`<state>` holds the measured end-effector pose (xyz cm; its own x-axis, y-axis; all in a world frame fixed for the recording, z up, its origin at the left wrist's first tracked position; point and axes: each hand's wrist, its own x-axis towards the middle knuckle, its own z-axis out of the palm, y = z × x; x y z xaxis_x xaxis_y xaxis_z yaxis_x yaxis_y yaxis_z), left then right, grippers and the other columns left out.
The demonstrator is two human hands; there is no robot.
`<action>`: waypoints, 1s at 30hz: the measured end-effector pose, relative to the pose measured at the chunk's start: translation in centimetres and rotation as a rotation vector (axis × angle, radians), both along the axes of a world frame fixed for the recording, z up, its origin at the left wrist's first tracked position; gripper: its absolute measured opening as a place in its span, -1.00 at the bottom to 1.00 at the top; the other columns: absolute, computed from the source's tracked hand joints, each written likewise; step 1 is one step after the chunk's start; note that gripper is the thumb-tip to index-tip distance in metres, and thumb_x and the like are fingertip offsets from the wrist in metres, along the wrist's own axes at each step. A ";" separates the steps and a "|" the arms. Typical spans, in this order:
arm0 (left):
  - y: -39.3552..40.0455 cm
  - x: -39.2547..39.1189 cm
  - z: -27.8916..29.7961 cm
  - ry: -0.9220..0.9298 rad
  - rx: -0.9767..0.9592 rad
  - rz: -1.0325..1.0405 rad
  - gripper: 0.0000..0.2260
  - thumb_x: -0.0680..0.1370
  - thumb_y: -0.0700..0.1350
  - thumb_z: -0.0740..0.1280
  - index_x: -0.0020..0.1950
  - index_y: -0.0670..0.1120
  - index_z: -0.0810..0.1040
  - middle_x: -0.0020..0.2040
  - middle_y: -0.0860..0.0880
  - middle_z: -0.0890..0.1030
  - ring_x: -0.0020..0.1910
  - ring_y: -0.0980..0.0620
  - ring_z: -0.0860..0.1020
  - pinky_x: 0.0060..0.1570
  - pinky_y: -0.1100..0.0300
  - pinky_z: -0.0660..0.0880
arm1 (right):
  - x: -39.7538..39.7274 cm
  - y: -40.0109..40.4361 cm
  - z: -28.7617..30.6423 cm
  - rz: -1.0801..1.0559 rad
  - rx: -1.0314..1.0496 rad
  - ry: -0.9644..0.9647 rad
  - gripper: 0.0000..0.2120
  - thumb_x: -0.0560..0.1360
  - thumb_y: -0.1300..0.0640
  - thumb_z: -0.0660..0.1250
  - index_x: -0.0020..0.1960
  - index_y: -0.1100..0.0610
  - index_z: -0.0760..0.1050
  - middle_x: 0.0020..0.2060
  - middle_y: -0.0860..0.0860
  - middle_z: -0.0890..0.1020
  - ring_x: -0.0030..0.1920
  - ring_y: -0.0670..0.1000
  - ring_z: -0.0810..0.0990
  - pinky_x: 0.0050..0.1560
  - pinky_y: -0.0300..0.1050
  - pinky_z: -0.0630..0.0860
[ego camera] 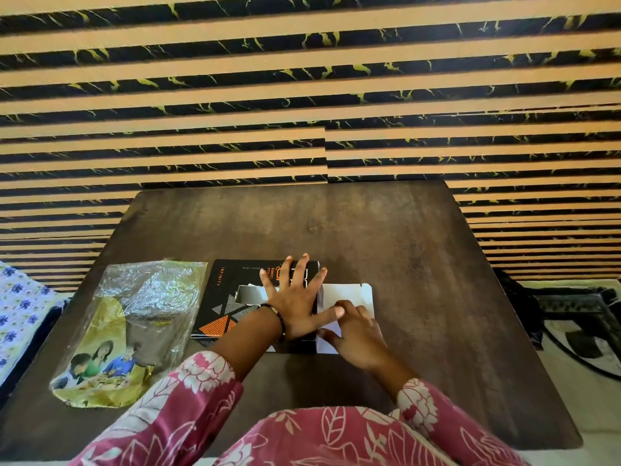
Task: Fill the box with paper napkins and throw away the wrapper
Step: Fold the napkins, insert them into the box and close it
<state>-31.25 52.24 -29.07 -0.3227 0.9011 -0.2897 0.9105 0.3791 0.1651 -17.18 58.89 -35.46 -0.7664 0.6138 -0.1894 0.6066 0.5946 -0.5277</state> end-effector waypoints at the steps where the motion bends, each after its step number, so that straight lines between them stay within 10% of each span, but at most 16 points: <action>1: 0.0 -0.2 0.1 0.009 -0.021 -0.018 -0.16 0.33 0.47 0.07 0.49 0.14 -0.10 0.54 -0.03 -0.24 0.48 -0.21 -0.29 0.27 -0.47 -0.26 | -0.3 -0.1 0.1 -0.005 0.044 0.007 -0.52 0.48 -0.15 0.25 0.33 0.01 0.35 0.33 -0.01 0.41 0.29 0.08 0.38 0.26 0.03 0.39; 7: -0.1 0.6 -0.5 0.108 -0.007 -0.022 -0.18 0.38 0.24 0.26 0.49 0.13 -0.13 0.53 -0.06 -0.27 0.47 -0.23 -0.33 0.26 -0.45 -0.31 | -0.1 -0.6 -0.1 -0.065 0.098 0.007 -0.53 0.49 -0.11 0.25 0.35 0.02 0.33 0.35 0.00 0.39 0.31 0.04 0.37 0.32 -0.05 0.32; 12: -0.1 0.4 -1.2 0.183 0.068 -0.019 -0.25 0.39 0.29 0.11 0.49 0.13 -0.12 0.54 -0.05 -0.26 0.49 -0.16 -0.31 0.21 -0.44 -0.40 | 1.5 -0.6 -0.2 -0.336 0.168 0.079 -0.34 0.55 -0.05 0.16 0.52 0.11 -0.05 0.53 0.07 0.03 0.53 0.09 -0.02 0.47 -0.05 -0.12; 16: 0.2 0.1 -1.5 0.177 0.080 -0.042 -0.26 0.40 0.29 0.07 0.50 0.12 -0.13 0.54 -0.01 -0.26 0.50 -0.07 -0.30 0.22 -0.43 -0.41 | 1.6 1.2 -0.3 -0.531 -0.321 0.167 -0.44 0.60 -0.06 0.02 0.52 0.09 -0.04 0.53 0.06 0.07 0.52 0.09 0.08 0.49 0.04 0.08; 21: 0.0 0.0 -1.2 0.091 0.093 -0.043 -0.27 0.42 0.23 0.12 0.50 0.09 -0.11 0.54 0.02 -0.27 0.49 -0.04 -0.33 0.26 -0.45 -0.35 | 0.3 -0.2 1.5 -0.452 -0.444 0.383 -0.54 0.60 0.11 0.11 0.48 0.06 0.12 0.41 0.03 0.34 0.31 0.03 0.41 0.25 -0.08 0.37; 30: -0.6 0.0 -1.3 -0.055 0.294 0.034 -0.33 0.41 0.24 -0.20 0.51 0.07 -0.03 0.55 0.10 -0.07 0.51 0.10 -0.21 0.31 -0.28 -0.42 | -1.3 -2.8 3.5 -0.248 -0.737 0.561 -0.46 0.61 0.30 0.01 0.49 -0.01 -0.10 0.36 -0.20 0.07 0.40 -0.21 0.07 0.07 -0.69 0.21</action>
